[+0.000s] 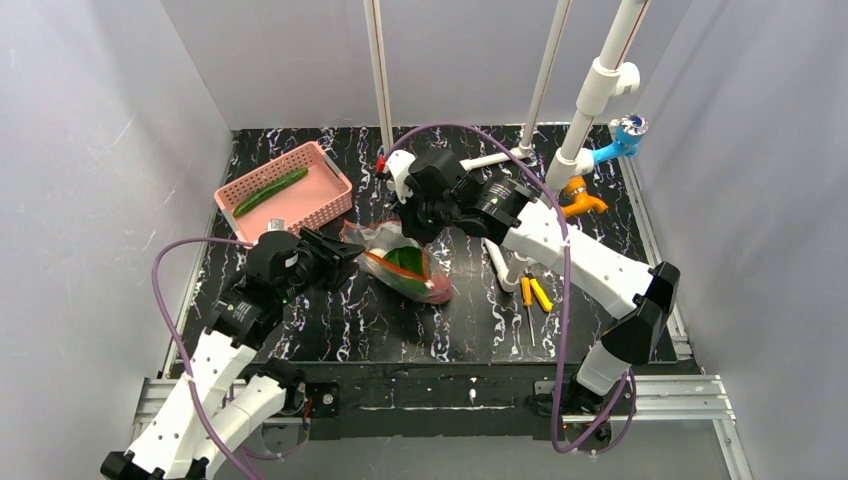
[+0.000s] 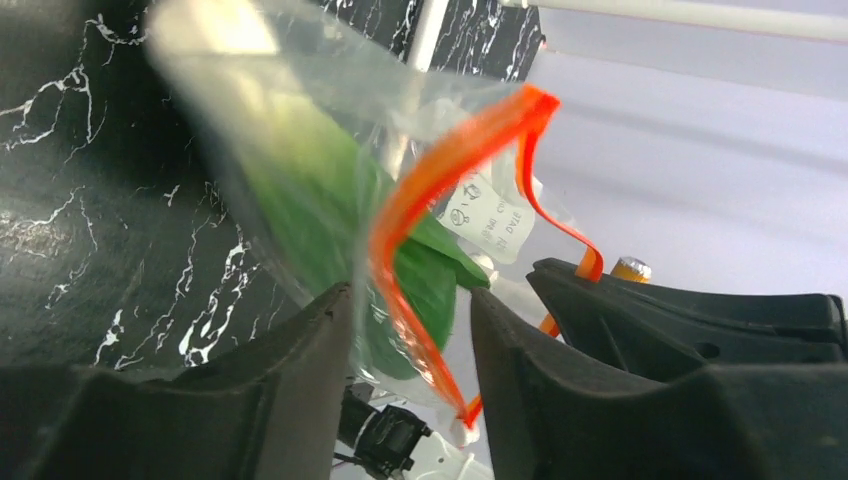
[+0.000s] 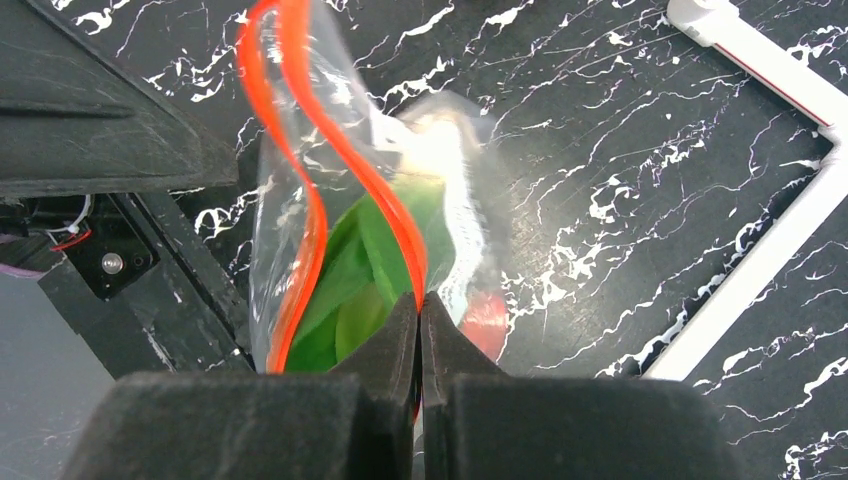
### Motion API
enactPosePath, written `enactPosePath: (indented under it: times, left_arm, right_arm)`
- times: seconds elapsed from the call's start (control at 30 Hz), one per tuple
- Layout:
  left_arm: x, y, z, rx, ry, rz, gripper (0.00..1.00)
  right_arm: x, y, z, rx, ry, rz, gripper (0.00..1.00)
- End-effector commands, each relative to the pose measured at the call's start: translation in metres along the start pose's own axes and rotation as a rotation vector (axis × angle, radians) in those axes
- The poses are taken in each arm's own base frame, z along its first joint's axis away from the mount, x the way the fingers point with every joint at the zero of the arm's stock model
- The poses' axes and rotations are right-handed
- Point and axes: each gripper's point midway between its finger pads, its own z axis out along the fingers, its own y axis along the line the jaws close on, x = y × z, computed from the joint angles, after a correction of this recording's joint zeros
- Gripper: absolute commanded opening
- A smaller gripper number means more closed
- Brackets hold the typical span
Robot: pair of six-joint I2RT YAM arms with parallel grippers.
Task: Place the food in the zip-top bag and seal the zipper
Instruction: Adjust the zipper food storage bag at the center of the board.
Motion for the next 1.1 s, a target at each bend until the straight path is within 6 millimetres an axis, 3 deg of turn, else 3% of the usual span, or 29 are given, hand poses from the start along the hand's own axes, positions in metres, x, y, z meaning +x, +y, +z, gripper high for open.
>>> enactPosePath:
  times: [0.0,0.1,0.27,0.33,0.47,0.6,0.7,0.9,1.07]
  left_arm:
    - [-0.015,0.003,-0.015,-0.015,-0.083,0.039,0.55]
    - [-0.019,0.002,-0.025,-0.021,-0.110,0.087,0.64]
    - [-0.014,-0.015,-0.030,-0.008,-0.048,0.307,0.61]
    - [-0.012,-0.002,-0.028,-0.136,0.006,0.374,0.62]
    - [-0.012,0.024,-0.024,-0.356,0.051,0.333,0.68]
    - [-0.012,0.019,-0.021,-0.300,0.028,0.304,0.69]
    - [-0.025,0.013,-0.029,-0.273,-0.042,0.355,0.71]
    - [-0.021,-0.021,-0.037,-0.056,-0.048,0.487,0.69]
    - [-0.019,0.001,-0.040,-0.180,-0.024,0.404,0.70]
  right_arm:
    - [-0.018,0.004,-0.009,-0.017,-0.052,0.013,0.01]
    - [-0.022,0.004,-0.012,-0.019,-0.073,0.011,0.01]
    - [-0.024,0.004,-0.011,-0.017,-0.076,0.006,0.01]
    - [-0.026,0.005,-0.010,-0.022,-0.079,0.010,0.01]
    - [-0.029,0.005,-0.008,-0.022,-0.089,0.017,0.01]
    - [-0.031,0.005,-0.006,-0.020,-0.096,0.025,0.01]
    - [-0.032,0.002,-0.008,-0.004,-0.097,0.031,0.01]
    - [-0.045,0.017,-0.019,-0.097,-0.104,0.147,0.01]
    - [-0.056,0.023,-0.024,-0.128,-0.115,0.165,0.01]
